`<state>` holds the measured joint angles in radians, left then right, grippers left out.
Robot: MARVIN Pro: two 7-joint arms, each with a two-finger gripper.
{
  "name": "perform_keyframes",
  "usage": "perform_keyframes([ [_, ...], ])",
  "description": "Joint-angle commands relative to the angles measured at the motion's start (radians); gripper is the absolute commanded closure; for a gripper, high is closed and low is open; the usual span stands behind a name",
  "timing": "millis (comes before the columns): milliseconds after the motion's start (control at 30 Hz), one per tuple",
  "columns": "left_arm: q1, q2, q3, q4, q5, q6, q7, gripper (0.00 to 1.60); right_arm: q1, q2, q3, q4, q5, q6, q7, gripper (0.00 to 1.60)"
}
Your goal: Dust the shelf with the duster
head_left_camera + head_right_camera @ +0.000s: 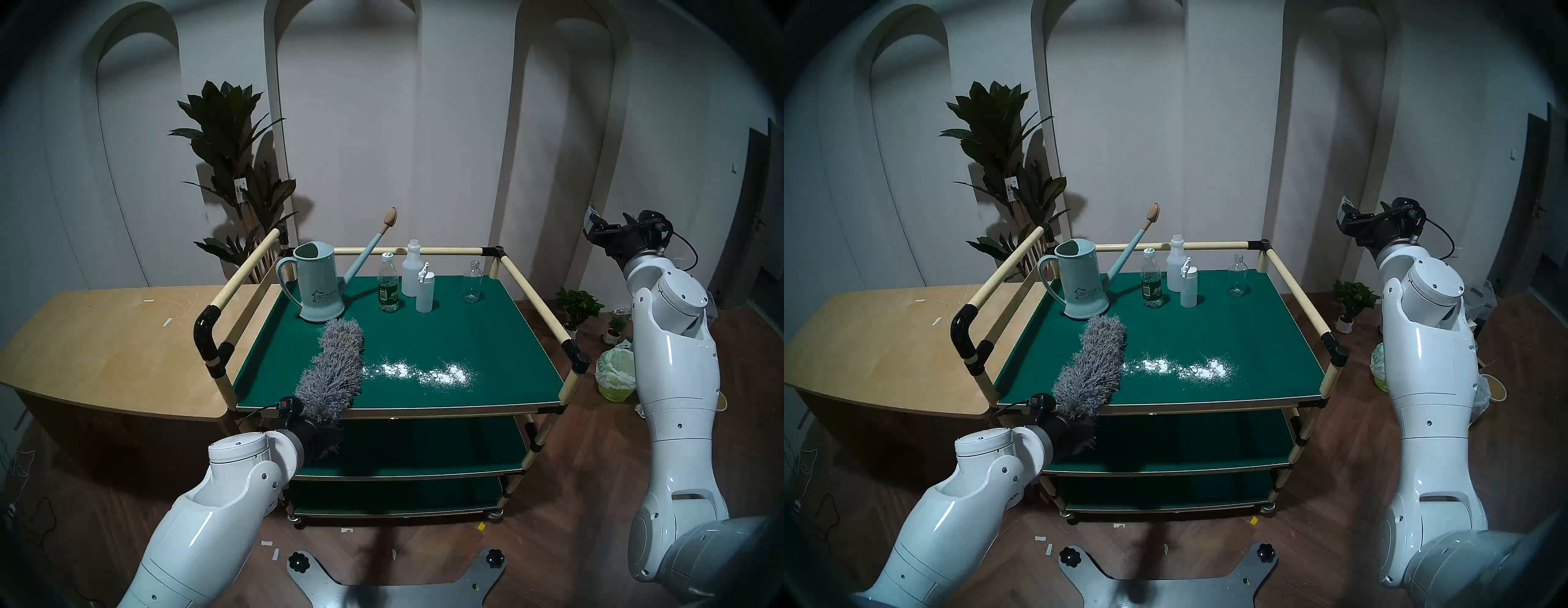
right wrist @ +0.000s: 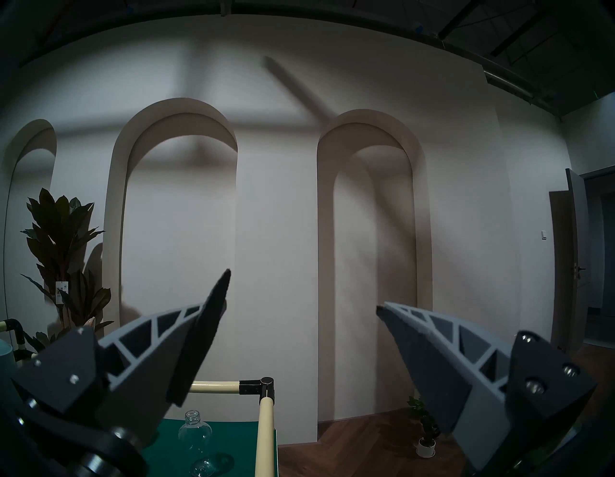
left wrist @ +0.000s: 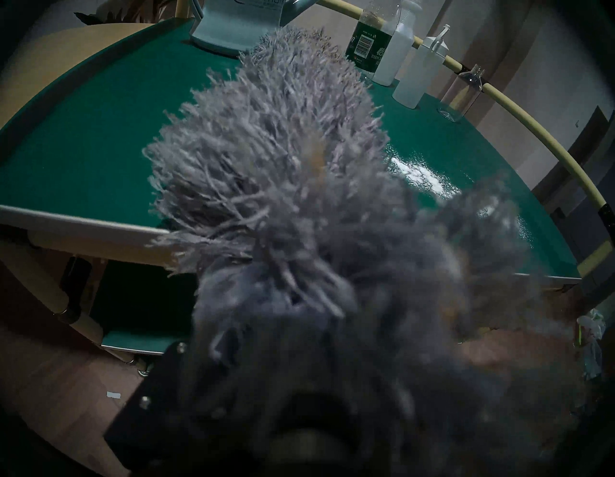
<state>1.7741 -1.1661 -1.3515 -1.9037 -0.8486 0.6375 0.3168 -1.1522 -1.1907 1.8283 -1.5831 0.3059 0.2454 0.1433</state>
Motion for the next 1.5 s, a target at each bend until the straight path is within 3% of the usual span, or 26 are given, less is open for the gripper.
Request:
perform_keyframes([
  [0, -0.059, -0.022, 0.009, -0.014, -0.009, 0.023, 0.011, 1.6, 0.014, 0.01, 0.004, -0.014, 0.001, -0.003, 0.005, 0.0],
  [667, -0.15, -0.083, 0.083, 0.054, -0.032, 0.058, 0.052, 1.6, 0.017, 0.017, 0.011, -0.003, 0.002, -0.007, 0.007, 0.0],
  [1467, -0.217, -0.033, 0.172, 0.049, -0.041, 0.166, -0.015, 1.6, 0.008, 0.022, 0.035, -0.002, 0.008, -0.011, 0.011, 0.0],
])
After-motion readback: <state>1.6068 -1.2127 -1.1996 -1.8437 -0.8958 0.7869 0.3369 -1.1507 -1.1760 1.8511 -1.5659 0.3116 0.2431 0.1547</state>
